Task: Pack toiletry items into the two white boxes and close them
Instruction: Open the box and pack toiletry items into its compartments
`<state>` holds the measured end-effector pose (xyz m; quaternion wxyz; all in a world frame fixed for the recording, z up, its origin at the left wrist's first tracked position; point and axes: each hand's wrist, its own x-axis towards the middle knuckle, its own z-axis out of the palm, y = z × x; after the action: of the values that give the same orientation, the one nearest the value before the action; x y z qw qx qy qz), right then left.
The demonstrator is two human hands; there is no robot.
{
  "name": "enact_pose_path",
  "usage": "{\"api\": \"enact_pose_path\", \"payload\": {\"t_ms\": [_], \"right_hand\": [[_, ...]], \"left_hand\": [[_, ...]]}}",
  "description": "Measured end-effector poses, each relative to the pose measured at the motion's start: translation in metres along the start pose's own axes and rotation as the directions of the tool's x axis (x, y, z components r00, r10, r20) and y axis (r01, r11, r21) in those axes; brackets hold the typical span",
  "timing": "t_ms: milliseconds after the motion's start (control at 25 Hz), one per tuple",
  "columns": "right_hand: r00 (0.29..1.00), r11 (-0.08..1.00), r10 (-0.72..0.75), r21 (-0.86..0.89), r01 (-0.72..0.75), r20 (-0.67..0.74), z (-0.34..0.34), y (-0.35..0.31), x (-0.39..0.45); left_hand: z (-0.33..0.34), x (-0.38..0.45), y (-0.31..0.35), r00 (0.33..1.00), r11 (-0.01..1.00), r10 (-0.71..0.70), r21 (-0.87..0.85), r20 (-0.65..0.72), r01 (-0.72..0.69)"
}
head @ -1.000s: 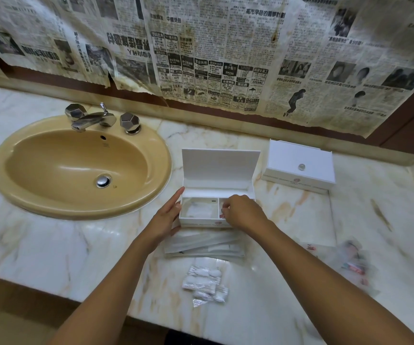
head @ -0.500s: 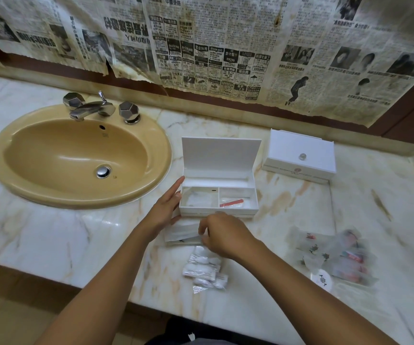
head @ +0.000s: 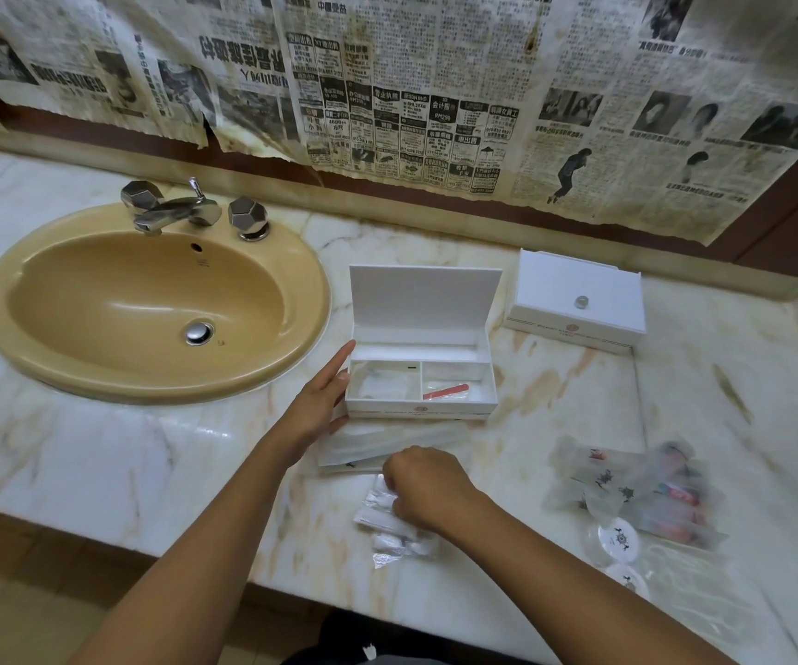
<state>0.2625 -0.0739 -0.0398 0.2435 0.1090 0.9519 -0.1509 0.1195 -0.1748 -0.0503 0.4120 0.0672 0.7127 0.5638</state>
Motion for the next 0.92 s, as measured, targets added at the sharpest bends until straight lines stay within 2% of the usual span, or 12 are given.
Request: {"api": "enact_pose_path", "payload": {"t_ms": [240,400,560,760,920], "right_hand": [[1.000,0.998,0.014,0.069,-0.013,-0.010,-0.002,0.001,0.003],[0.999,0.986,0.013,0.168,-0.008,-0.029,-0.029,0.008,0.002],[0.993,0.980,0.052,0.199,-0.030,-0.107,-0.066,0.023,0.000],[0.936,0.978,0.184,0.147,-0.146,-0.301,-0.104,0.054,0.009],[0.915,0.970,0.236,0.017,-0.244,-0.326,-0.106,0.068,0.024]], "left_hand": [[-0.001,0.002,-0.002,1.000,1.000,0.022,-0.008,0.009,-0.022],[-0.002,0.004,-0.004,0.999,0.999,0.035,-0.008,0.011,-0.035],[-0.002,0.006,-0.005,0.999,0.999,0.032,0.004,0.010,-0.032],[-0.002,0.004,-0.004,1.000,1.000,0.011,-0.009,0.014,-0.011],[-0.001,0.002,-0.002,1.000,1.000,0.008,-0.007,0.007,-0.007]]}}
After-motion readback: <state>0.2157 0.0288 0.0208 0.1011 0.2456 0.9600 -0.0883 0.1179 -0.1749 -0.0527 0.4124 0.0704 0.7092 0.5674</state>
